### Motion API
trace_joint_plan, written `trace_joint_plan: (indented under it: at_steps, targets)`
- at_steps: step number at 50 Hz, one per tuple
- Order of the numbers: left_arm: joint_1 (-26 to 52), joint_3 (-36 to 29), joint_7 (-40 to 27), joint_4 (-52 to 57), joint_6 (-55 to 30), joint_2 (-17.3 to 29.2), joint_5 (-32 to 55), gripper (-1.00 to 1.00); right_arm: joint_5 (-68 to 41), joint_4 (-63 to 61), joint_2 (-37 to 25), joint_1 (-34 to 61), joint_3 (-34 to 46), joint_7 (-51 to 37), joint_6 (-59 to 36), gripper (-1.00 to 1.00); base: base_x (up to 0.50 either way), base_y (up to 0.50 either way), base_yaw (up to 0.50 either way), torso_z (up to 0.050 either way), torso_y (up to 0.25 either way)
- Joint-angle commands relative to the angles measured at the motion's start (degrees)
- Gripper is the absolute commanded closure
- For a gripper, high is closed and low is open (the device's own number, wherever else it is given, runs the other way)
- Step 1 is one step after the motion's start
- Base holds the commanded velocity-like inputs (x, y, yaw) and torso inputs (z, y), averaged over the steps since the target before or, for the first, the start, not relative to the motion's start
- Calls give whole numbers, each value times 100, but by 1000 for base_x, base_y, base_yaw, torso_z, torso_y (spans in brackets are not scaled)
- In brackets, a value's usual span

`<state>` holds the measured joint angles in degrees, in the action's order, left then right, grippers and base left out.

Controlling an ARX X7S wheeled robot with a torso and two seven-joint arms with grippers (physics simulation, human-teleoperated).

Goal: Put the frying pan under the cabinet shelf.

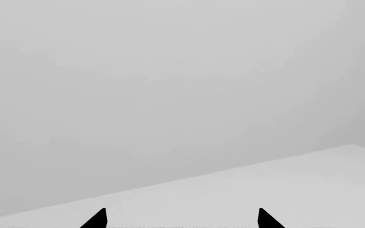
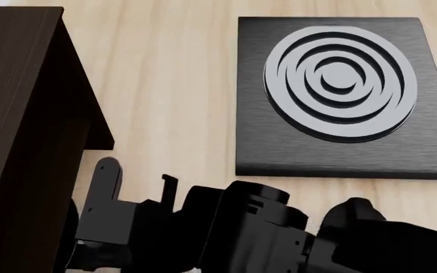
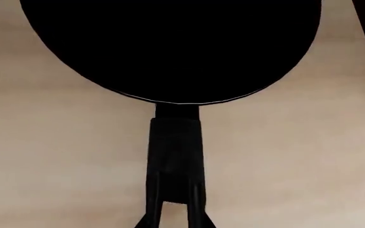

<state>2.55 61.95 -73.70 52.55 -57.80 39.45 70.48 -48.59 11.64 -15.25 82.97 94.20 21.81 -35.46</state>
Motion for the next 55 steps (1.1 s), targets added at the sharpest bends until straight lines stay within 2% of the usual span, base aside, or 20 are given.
trace_joint_plan:
  at_steps: [1, 11, 18, 19, 28, 51, 55]
  targets:
    - [-16, -128, 82, -16, 57, -73, -170, -100, 162, 656, 733, -76, -381, 286, 463, 100, 0, 5, 7, 0, 0]
    - [-84, -89, 160, -40, 98, -108, -231, -100, 321, 1081, 1077, -253, -250, 498, 651, 100, 1, 5, 8, 0, 0]
    - [-86, -48, 128, -48, 95, -90, -162, -100, 235, 555, 881, -160, -44, 605, 318, 100, 1, 7, 10, 0, 0]
    - [-87, -36, 108, -34, 85, -70, -147, -100, 205, 522, 848, -176, -104, 482, 292, -100, 0, 7, 9, 0, 0]
    - [-72, -19, 19, -28, 59, -30, -37, -100, 152, 197, 498, 74, -58, 401, -32, -100, 0, 2, 1, 0, 0]
    - [-42, -87, 31, -25, 112, -25, -54, -100, -592, -1664, -1025, 862, -214, -338, -1385, -100, 0, 0, 0, 0, 0]
    - [10, 19, -146, -15, 56, 110, 204, -100, -772, -1867, -1237, 972, -363, -495, -1515, -100, 0, 0, 0, 0, 0]
